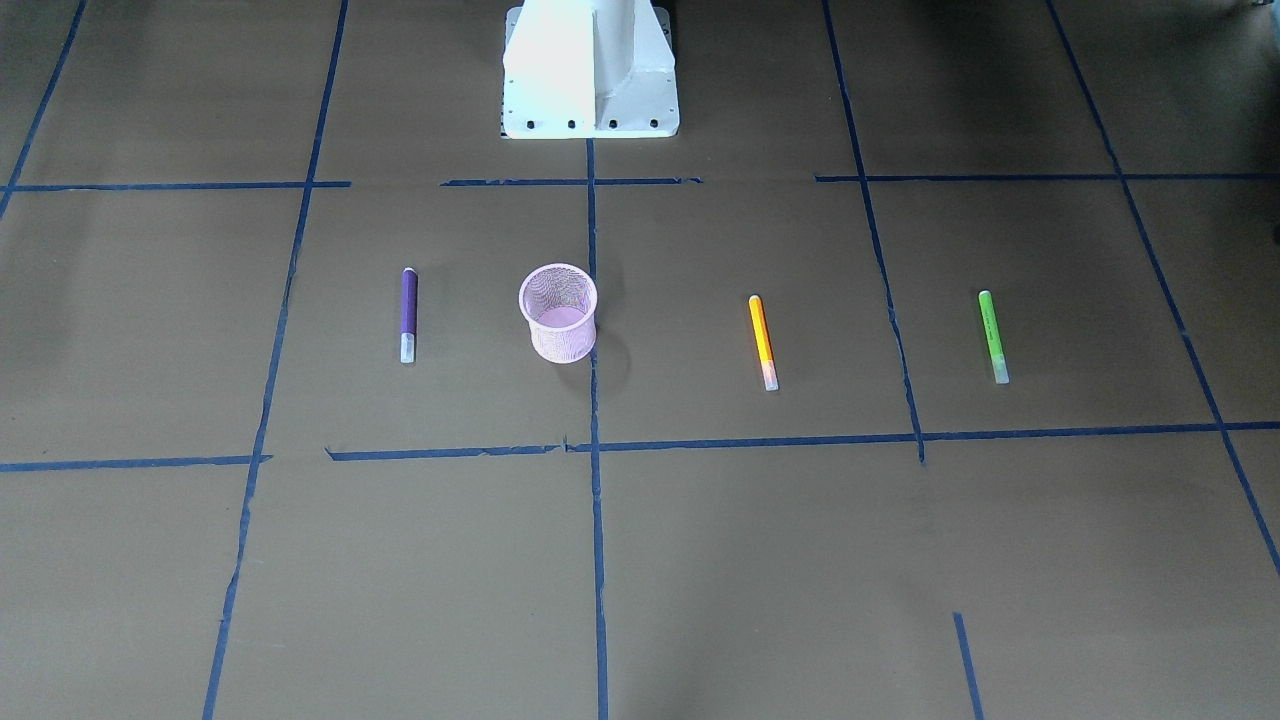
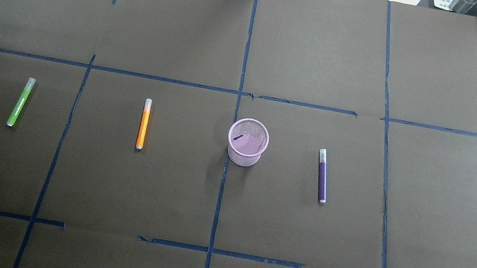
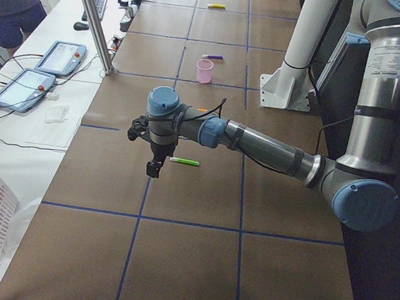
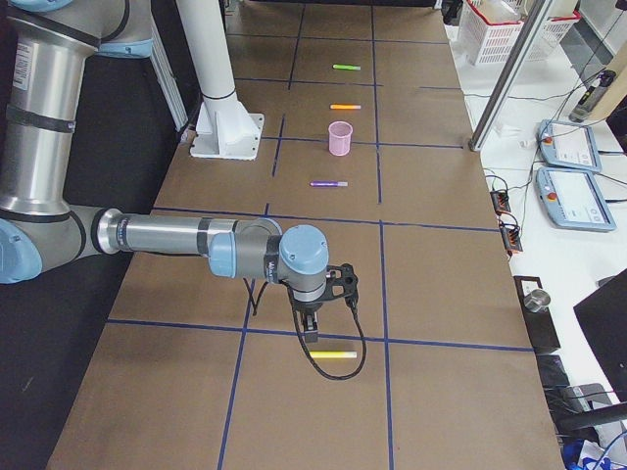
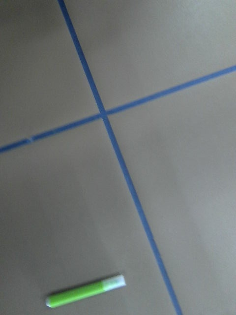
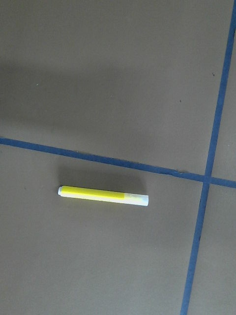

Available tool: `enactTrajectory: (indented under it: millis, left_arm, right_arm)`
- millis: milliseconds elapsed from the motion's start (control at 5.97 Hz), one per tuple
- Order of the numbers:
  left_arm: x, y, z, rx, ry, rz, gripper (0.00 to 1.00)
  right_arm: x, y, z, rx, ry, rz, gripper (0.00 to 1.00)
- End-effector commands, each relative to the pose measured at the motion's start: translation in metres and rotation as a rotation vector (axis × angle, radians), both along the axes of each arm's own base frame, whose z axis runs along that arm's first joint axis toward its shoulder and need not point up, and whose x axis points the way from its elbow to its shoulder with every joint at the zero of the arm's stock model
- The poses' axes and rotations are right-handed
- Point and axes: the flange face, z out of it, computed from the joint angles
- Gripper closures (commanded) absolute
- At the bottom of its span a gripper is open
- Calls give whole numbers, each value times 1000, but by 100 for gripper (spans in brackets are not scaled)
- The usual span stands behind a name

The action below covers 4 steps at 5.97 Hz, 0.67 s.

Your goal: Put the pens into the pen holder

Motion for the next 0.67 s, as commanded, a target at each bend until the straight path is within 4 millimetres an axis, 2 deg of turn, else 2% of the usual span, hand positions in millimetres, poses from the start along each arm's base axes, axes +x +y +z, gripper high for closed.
enactTrajectory:
  millis: [0,335,502]
  left_arm:
    - [84,2,3,-92,29,-118,0]
    - [180,19,18,-128,-19,-205,0]
    - [218,27,30,-131,-24,-199,0]
  right_arm:
    - [0,0,0,-1,0,0,0]
    - [0,0,1,-3,1,0,0]
    - [0,1,2,-4,1,0,0]
